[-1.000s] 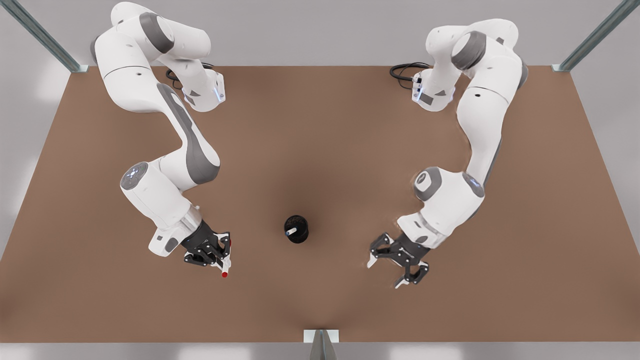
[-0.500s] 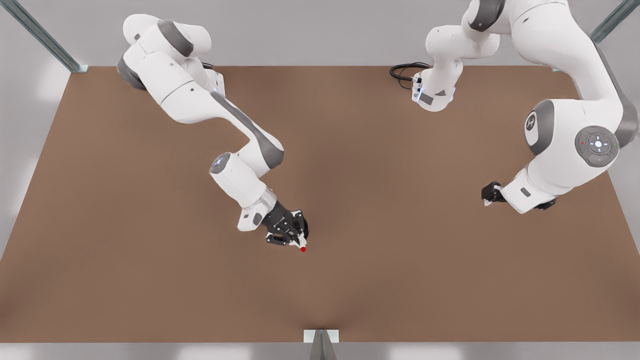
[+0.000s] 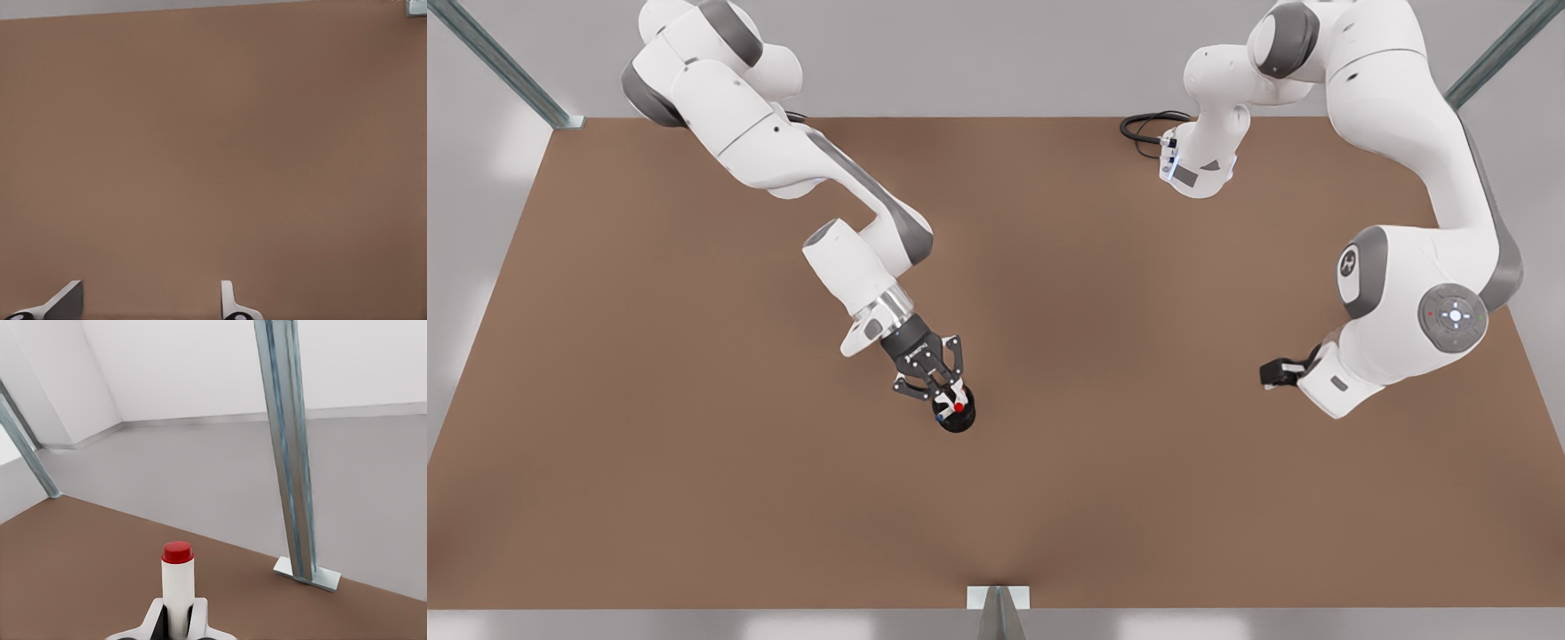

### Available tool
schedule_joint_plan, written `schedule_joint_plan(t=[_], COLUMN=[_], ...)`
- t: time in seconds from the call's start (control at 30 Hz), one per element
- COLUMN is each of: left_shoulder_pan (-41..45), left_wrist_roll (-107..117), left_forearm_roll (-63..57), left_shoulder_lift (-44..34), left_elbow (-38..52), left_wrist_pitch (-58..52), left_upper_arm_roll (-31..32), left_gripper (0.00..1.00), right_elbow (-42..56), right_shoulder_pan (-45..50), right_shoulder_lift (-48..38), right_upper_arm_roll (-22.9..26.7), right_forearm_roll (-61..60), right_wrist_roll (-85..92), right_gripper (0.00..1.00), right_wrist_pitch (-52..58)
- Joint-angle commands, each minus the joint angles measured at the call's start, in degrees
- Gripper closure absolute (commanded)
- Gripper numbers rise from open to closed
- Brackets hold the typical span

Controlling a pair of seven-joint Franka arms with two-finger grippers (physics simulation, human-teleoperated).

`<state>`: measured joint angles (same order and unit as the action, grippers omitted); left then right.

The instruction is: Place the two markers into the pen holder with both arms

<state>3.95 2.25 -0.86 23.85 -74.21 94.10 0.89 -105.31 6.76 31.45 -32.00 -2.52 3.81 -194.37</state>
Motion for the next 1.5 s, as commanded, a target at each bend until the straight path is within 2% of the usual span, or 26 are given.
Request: schedule_joint_plan(t=[0.0, 0.23, 0.53, 1.3, 1.47], left_shoulder_pan=[0.0, 0.1, 0.3, 0.4, 0.3], left_wrist_roll=[6.7, 8.5, 9.9, 11.0, 11.0], left_forearm_roll=[0.3, 0.3, 0.4, 0.4, 0.5], left_shoulder_lift=[0.0, 0.1, 0.1, 0.2, 0.2], left_elbow=[0.0, 0.0, 0.0, 0.0, 0.0], left_wrist_pitch=[0.3, 0.3, 0.3, 0.2, 0.3], left_upper_arm_roll=[0.0, 0.2, 0.3, 0.3, 0.3], left_gripper=[0.0, 0.0, 0.0, 0.0, 0.0], right_elbow=[-0.2, -3.6, -1.9, -1.7, -1.7], right_shoulder_pan=[0.1, 0.1, -0.2, 0.6, 2.0], right_shoulder_lift=[0.8, 1.9, 8.1, 9.7, 10.7], right_upper_arm_roll=[0.0, 0.6, 1.2, 1.2, 3.4], right_forearm_roll=[-0.2, 0.2, 5.8, 7.9, 8.2], right_wrist_roll=[-1.2, -0.6, -0.3, -0.3, -0.3], right_gripper=[0.79, 0.79, 0.79, 0.79, 0.79], right_wrist_pitch=[-4.5, -7.2, -7.3, -7.3, -7.3])
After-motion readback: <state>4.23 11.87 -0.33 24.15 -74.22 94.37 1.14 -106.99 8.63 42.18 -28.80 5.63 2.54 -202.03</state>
